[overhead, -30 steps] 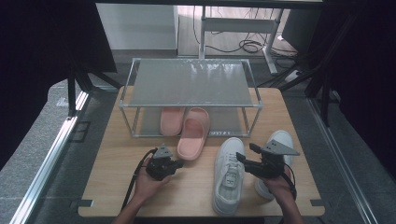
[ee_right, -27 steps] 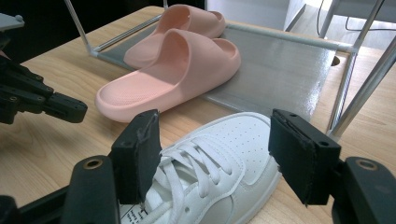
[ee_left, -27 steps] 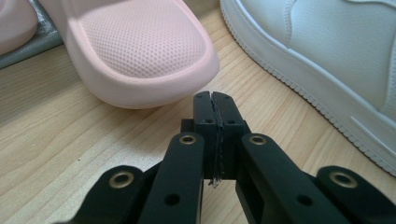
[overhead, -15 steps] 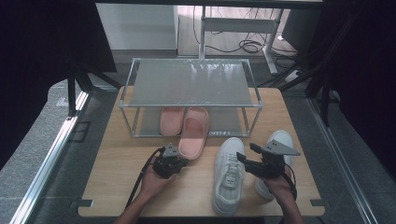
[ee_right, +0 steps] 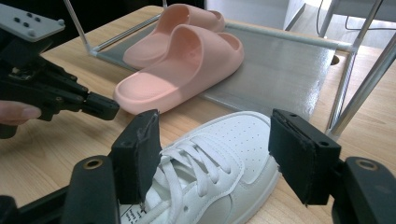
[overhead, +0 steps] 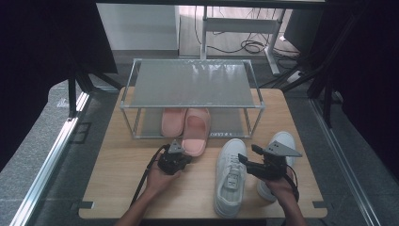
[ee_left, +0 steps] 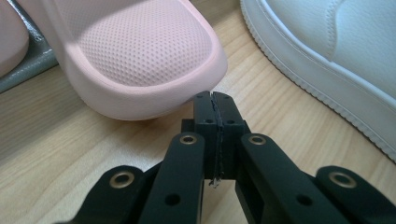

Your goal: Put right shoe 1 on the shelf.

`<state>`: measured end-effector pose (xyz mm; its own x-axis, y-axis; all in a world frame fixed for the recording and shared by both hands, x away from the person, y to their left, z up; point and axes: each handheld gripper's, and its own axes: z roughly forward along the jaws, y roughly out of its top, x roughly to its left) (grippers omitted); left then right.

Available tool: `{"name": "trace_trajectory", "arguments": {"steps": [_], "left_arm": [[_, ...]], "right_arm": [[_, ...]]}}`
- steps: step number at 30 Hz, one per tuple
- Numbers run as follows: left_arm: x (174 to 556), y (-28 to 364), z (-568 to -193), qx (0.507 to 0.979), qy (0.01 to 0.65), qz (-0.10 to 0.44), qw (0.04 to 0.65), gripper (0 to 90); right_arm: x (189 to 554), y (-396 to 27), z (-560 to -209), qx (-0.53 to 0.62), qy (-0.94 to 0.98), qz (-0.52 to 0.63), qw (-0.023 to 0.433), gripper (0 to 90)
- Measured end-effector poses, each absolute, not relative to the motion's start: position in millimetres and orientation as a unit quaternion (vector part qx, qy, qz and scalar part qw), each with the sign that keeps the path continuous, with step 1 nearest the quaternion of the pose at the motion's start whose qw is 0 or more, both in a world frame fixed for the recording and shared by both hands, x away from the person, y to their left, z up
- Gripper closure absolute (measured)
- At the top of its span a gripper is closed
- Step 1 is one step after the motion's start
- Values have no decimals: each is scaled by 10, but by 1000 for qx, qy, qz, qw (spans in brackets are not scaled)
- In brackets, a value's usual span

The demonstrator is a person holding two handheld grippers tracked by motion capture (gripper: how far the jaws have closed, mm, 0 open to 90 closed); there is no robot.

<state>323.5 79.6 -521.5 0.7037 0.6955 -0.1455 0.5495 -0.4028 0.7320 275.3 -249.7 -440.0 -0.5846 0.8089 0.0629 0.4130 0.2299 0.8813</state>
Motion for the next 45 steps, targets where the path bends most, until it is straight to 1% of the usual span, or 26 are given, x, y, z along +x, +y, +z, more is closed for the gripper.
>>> {"name": "trace_trajectory", "arguments": {"steps": [5, 9, 14, 35, 45], "left_arm": [[3335, 764, -5228, 827, 384, 90, 400, 900], [3377, 721, -5221, 828, 386, 102, 393, 900], [3439, 690, -5231, 827, 390, 98, 393, 900], [3597, 587, -5263, 809, 420, 107, 398, 900], [3669, 545, -5262, 809, 426, 115, 388, 900]], "right_arm": [[2752, -2490, -4403, 404, 756, 470, 210, 346], [2753, -2493, -4405, 405, 756, 470, 209, 346], [2752, -2488, -4406, 403, 757, 470, 210, 346], [2751, -2492, -4406, 404, 756, 470, 210, 346], [2750, -2502, -4402, 404, 756, 471, 210, 346]]}}
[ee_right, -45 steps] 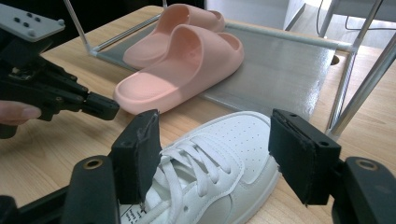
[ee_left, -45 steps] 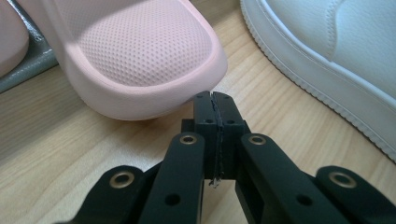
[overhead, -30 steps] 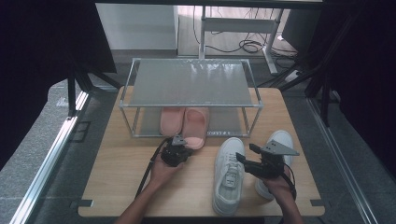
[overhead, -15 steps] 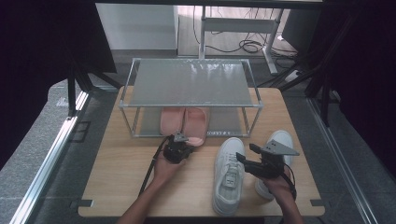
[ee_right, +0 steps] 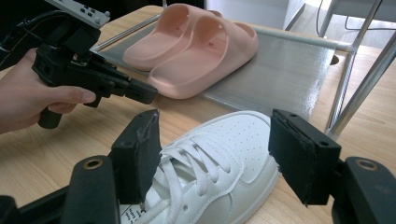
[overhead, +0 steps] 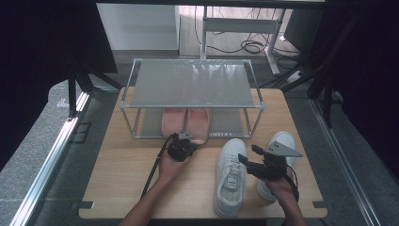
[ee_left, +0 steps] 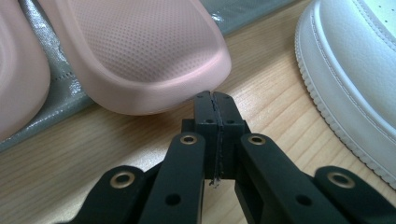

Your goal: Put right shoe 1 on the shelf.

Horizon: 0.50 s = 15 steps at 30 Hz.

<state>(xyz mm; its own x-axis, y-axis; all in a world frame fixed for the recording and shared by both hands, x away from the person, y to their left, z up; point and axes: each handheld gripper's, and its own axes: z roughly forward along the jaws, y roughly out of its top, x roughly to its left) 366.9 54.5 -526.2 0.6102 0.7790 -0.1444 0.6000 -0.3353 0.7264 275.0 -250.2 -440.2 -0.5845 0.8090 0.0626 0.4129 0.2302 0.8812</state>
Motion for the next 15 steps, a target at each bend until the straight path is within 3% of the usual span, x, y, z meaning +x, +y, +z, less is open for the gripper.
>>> {"name": "trace_trajectory", "arguments": {"steps": [15], "left_arm": [[3775, 543, -5281, 797, 446, 123, 387, 900]], "right_arm": [[2751, -2503, -4405, 405, 756, 470, 210, 346]]}}
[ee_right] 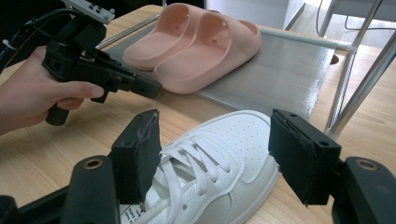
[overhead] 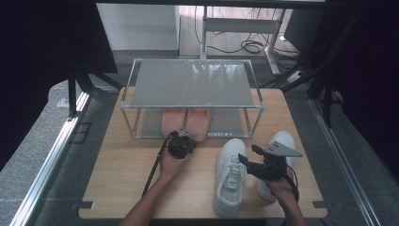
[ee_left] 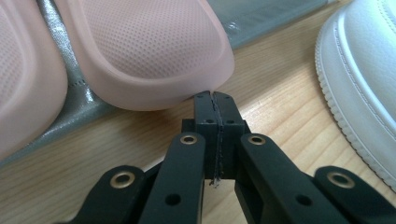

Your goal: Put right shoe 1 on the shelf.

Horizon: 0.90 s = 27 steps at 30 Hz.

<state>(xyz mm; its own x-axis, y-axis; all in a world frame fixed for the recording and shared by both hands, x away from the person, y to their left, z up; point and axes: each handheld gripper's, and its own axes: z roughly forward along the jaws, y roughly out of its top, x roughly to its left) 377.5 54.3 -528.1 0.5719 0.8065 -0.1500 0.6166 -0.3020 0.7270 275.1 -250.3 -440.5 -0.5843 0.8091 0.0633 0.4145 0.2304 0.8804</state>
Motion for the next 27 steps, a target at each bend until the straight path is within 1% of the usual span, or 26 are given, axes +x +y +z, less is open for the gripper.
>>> {"name": "trace_trajectory", "arguments": {"steps": [27], "left_arm": [[3933, 590, -5303, 784, 468, 119, 390, 898]], "right_arm": [[2754, -2522, -4402, 407, 754, 471, 210, 346]]}}
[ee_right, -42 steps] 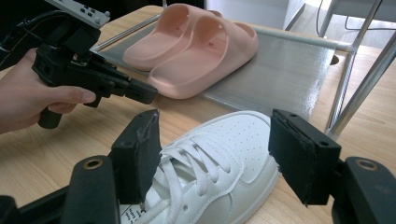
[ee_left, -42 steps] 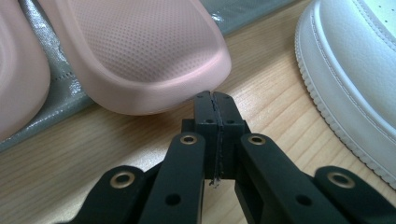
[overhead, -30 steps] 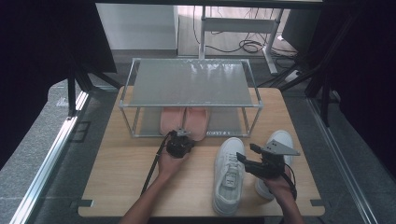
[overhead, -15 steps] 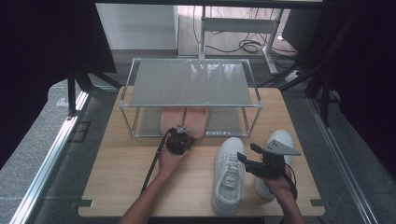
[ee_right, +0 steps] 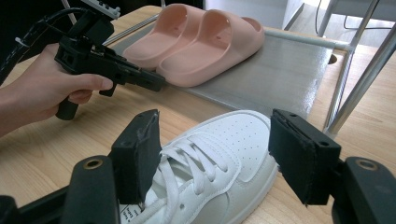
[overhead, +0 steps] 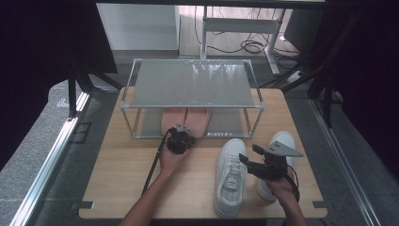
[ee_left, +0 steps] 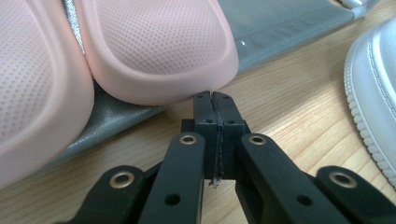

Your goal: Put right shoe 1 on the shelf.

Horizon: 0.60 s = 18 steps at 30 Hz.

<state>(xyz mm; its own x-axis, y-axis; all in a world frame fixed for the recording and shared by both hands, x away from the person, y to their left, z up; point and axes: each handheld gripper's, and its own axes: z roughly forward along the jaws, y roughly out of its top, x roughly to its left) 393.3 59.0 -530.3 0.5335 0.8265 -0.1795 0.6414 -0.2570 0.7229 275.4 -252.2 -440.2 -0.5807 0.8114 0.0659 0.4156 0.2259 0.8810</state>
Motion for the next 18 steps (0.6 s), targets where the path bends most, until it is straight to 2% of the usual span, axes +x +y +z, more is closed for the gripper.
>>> {"name": "trace_trajectory", "arguments": {"steps": [9, 18], "left_arm": [[3901, 595, -5251, 785, 461, 122, 396, 891], [3679, 751, -5172, 784, 449, 115, 413, 797]], "right_arm": [[2750, -2536, -4397, 407, 753, 471, 211, 346], [2749, -2532, -4401, 408, 754, 470, 211, 346]]}}
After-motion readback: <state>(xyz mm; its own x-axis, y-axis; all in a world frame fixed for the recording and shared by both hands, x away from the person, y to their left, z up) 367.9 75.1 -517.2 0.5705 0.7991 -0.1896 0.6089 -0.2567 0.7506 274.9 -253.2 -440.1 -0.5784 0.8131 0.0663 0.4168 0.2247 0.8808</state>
